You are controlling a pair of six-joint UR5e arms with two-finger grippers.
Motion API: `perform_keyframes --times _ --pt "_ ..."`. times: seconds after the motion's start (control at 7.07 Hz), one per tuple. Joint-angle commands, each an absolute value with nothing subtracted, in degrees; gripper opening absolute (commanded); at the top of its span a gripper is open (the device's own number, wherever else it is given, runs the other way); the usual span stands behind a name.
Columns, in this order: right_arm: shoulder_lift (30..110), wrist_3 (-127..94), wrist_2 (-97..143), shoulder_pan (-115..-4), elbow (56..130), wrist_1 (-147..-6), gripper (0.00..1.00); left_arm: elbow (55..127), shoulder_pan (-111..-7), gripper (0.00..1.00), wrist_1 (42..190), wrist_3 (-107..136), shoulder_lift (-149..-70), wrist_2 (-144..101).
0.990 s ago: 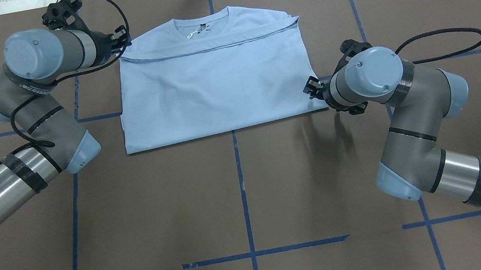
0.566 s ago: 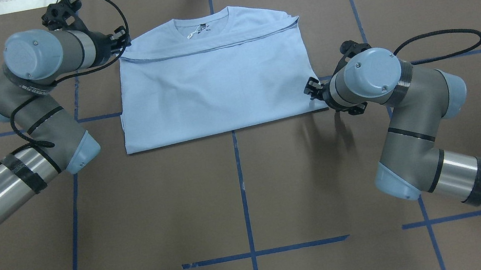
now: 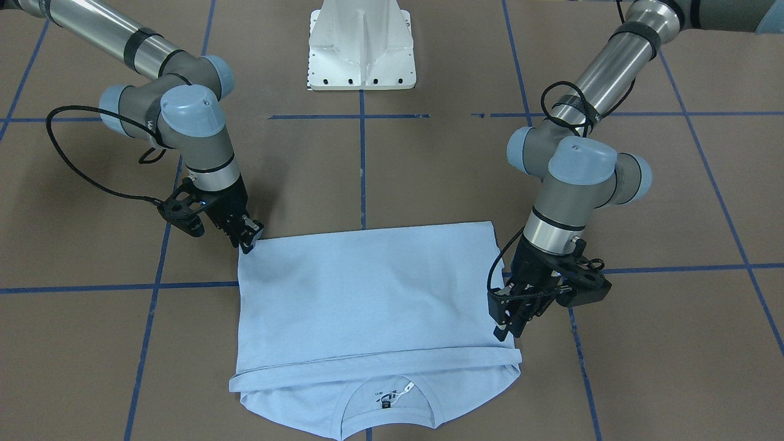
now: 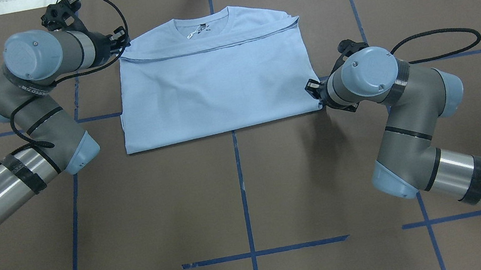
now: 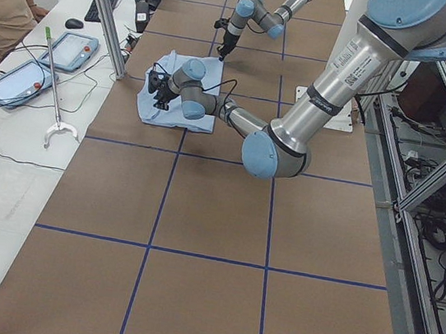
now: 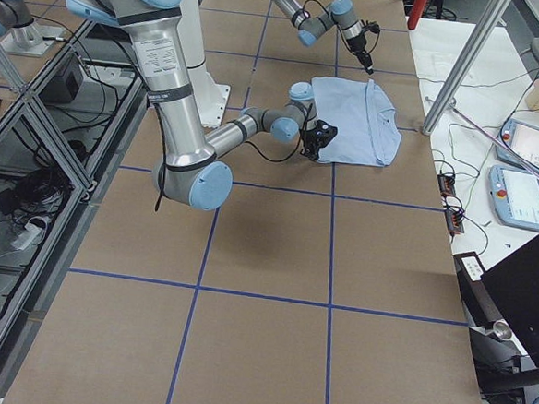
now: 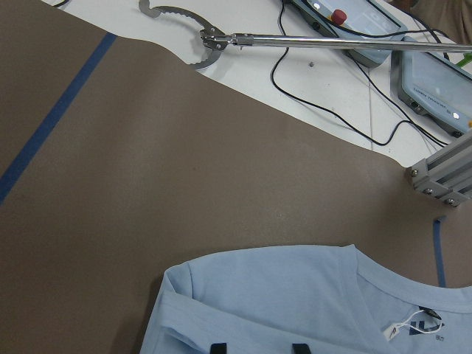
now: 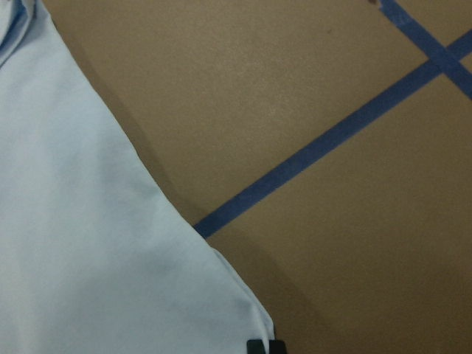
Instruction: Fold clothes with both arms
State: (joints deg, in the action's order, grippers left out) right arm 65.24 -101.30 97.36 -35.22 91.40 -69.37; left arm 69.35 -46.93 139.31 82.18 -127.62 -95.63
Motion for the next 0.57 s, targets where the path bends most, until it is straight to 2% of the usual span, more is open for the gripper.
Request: perform_keyframes --times 0.0,0.14,0.28,0.42 --pt "64.8 -101.2 97.9 -36.1 93.3 -69.9 0.0 69.3 -46.9 0.41 139.3 82.3 -127.6 -95.6" --pt "67.0 -101.2 98.2 -36.3 98.5 -71.5 0.0 70.9 -46.9 0.41 139.3 82.5 -127.4 -95.8" --pt "70.5 -101.2 100.9 -35.5 107.7 -79.2 0.0 73.8 -46.8 0.41 139.2 82.6 -126.4 -96.0" --pt "75.2 -101.3 104.6 -32.5 120.3 -90.0 0.0 79.4 -45.6 0.41 139.0 83.1 -124.2 -96.2"
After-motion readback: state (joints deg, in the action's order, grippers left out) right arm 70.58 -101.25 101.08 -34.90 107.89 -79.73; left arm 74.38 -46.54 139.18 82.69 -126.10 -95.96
